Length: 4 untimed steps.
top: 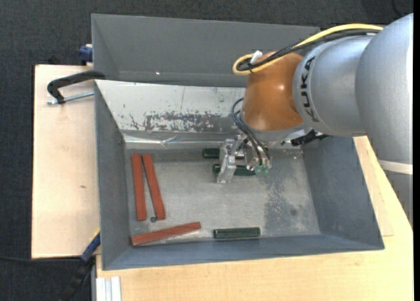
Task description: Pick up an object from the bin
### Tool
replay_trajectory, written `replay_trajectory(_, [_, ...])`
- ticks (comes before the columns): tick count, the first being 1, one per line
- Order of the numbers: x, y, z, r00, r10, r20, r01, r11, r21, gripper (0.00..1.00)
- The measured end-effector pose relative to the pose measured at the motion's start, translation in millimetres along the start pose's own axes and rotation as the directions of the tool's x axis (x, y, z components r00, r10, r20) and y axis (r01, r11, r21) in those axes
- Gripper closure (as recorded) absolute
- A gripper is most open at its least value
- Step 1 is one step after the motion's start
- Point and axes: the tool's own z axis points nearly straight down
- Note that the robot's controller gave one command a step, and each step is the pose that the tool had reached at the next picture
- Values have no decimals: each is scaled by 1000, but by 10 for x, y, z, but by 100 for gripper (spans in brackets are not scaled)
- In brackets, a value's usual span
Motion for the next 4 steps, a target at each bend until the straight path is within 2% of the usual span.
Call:
replay_trajectory(2, [17,-5,-44,1000,1,-5,-1,1000,0,100])
replay_trajectory(3, [16,-7,-562,1000,-29,6,29,1000,1,100])
replay_trajectory(4, [52,12,-623,999,-42,-3,42,999,2,100])
